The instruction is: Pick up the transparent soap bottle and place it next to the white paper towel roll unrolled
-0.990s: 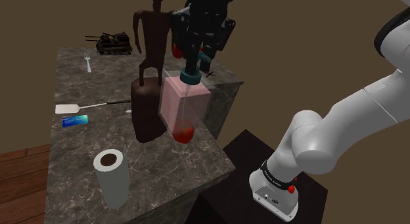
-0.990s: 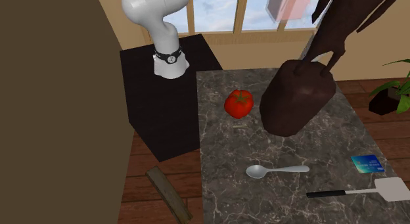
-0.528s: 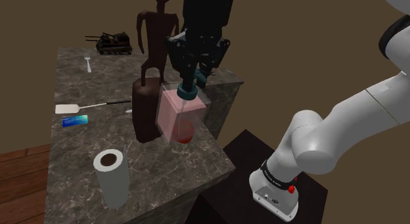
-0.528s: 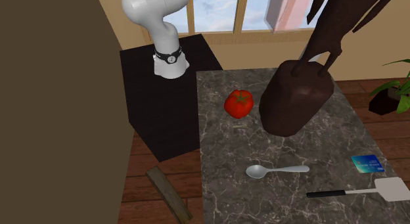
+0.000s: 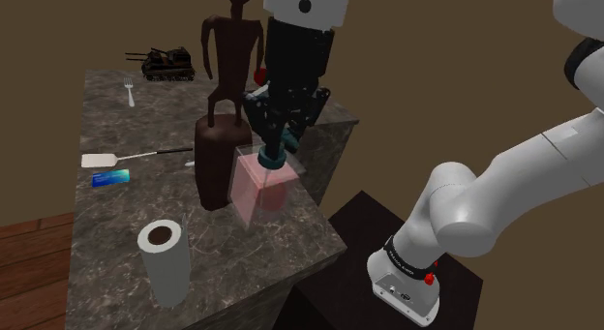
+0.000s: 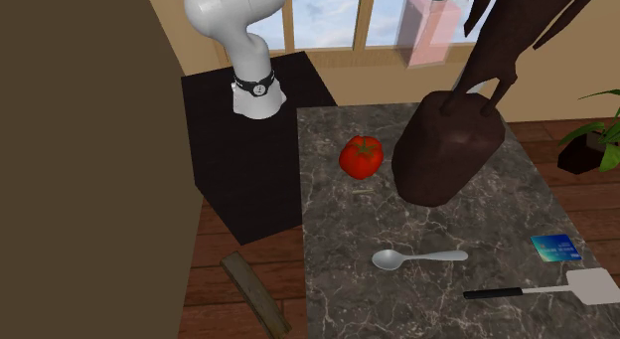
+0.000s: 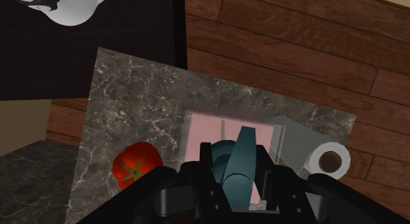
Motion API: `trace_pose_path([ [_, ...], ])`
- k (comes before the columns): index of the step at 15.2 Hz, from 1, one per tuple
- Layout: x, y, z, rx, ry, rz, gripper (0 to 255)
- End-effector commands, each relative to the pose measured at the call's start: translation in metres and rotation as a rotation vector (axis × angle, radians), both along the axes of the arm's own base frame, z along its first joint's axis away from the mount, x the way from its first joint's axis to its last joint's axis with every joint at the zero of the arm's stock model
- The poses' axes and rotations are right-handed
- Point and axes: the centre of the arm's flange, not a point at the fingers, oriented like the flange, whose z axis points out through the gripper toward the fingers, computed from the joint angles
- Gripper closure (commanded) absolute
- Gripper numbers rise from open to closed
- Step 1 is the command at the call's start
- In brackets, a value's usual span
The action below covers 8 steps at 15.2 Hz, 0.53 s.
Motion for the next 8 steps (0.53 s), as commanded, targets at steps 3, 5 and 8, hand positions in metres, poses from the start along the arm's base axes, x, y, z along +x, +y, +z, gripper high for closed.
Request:
trace_pose_path([
  [3, 0.001, 0.0, -0.021, 0.0, -0.001, 0.0, 255],
  [5, 0.001, 0.0, -0.032, 0.0, -0.001, 0.0, 255],
  [8, 0.001, 0.0, -0.047, 0.0, -0.001, 0.0, 255],
])
